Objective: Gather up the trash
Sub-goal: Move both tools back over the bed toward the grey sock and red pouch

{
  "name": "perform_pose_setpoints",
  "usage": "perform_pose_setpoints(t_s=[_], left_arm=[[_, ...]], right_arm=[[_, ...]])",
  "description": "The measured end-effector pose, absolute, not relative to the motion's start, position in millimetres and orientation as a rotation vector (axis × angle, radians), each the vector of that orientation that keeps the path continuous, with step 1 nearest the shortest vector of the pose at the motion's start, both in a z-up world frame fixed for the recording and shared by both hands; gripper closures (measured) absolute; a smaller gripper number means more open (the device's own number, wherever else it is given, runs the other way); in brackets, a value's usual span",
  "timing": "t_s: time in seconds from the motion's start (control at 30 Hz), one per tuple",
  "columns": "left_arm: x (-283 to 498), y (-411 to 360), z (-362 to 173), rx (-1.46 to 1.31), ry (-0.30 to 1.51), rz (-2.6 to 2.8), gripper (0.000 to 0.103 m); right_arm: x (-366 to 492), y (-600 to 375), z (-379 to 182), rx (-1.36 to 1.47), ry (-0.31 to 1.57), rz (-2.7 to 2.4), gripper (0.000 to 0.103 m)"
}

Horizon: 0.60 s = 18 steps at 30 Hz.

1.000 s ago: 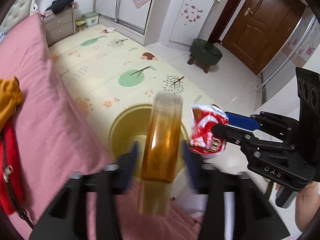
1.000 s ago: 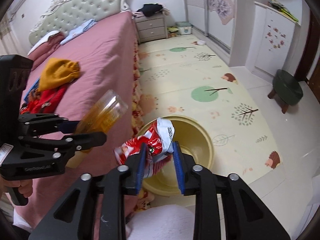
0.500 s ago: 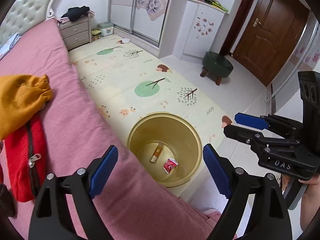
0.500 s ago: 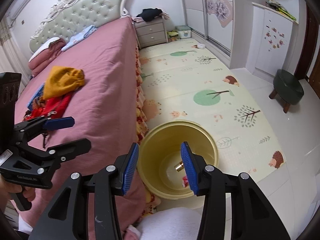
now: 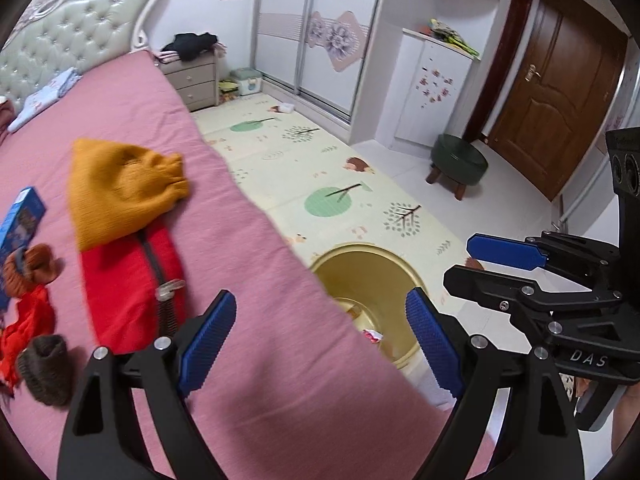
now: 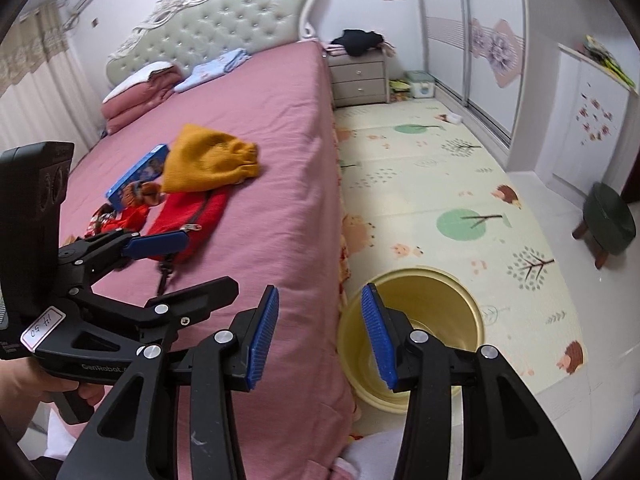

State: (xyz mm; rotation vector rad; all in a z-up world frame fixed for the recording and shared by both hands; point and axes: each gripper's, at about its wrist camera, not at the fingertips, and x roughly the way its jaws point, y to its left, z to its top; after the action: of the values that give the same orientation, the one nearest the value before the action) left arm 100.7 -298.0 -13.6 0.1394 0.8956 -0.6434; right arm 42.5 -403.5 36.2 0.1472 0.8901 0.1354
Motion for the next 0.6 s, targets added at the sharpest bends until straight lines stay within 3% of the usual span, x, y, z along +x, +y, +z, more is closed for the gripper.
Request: perform_pose_setpoints(t_s=[0.6], left_arm=[[105,-148,-6,0.113,0.851,-0.426,0.017]], right_arm=[[75,-294,38,0.06,0.909,0.296,0.06]])
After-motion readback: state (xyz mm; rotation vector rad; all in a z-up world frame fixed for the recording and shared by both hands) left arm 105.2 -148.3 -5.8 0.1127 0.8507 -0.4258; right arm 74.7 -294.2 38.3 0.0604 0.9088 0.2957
